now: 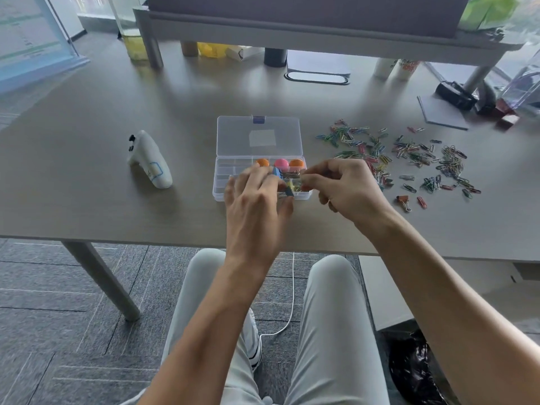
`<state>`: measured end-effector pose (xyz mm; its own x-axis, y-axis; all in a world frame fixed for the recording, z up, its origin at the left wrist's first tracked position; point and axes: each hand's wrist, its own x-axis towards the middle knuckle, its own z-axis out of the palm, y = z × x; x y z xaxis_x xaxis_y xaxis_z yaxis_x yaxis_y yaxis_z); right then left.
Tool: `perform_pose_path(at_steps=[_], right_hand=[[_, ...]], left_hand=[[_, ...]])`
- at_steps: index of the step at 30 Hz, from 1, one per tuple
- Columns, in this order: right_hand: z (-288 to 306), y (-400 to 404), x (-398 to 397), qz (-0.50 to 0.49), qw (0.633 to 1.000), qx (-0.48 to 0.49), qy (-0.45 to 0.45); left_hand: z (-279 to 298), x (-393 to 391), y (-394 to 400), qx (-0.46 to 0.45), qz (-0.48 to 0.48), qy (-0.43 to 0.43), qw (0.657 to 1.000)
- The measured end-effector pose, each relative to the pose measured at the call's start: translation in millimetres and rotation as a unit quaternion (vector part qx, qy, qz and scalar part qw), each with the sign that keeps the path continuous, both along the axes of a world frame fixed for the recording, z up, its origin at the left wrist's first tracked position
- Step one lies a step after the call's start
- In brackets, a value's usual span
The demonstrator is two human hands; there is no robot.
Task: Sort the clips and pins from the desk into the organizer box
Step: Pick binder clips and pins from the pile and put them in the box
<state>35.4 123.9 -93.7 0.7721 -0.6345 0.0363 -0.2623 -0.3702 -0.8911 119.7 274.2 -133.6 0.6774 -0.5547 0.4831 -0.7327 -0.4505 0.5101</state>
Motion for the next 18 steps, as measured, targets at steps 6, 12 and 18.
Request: perform_pose_path(at_steps=[6, 12, 18], right_hand=[[6.7, -8.4, 5.3, 0.03, 0.998, 0.045, 0.011], [9.8, -12.5, 12.5, 0.043, 0.996, 0.063, 0.041], [4.5, -12.1, 17.4, 0.045, 0.997, 0.016, 0.053]], left_hand=[[0.8, 5.9, -19.5, -0.016, -0.01, -0.03, 0.999], [0.2, 8.0, -23.6, -0.022, -0.014, -0.036, 0.999], [-3.3, 7.3, -8.3, -0.027, 0.022, -0.001, 0.999]])
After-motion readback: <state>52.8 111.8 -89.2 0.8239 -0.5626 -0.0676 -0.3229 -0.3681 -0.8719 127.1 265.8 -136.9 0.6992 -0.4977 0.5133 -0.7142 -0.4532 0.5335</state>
